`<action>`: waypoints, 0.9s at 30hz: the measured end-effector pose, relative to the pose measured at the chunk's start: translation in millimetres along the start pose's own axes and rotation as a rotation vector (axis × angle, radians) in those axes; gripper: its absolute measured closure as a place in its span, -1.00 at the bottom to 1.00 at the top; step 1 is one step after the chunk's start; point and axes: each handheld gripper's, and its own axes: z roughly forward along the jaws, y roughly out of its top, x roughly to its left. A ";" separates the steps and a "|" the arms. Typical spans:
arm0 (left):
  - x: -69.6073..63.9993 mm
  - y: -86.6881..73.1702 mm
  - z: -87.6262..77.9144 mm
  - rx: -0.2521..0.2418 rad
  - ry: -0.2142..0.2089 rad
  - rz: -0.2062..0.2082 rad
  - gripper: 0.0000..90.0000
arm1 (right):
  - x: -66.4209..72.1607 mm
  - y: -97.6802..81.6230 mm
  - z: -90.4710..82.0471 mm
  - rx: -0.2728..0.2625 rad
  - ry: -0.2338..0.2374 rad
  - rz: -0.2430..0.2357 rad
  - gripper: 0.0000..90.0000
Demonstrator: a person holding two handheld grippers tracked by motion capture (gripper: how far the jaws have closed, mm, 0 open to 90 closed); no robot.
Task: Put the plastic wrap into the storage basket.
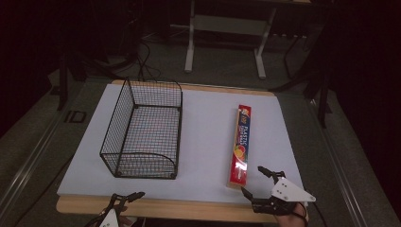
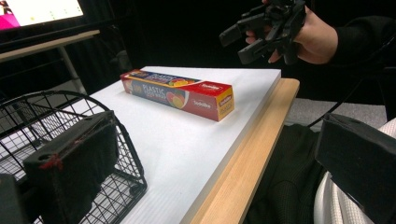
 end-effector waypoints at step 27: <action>-2.5 0.0 2.2 -0.002 -0.026 -0.002 -1.00 | -4.7 37.6 38.6 0.179 -0.031 0.011 -0.78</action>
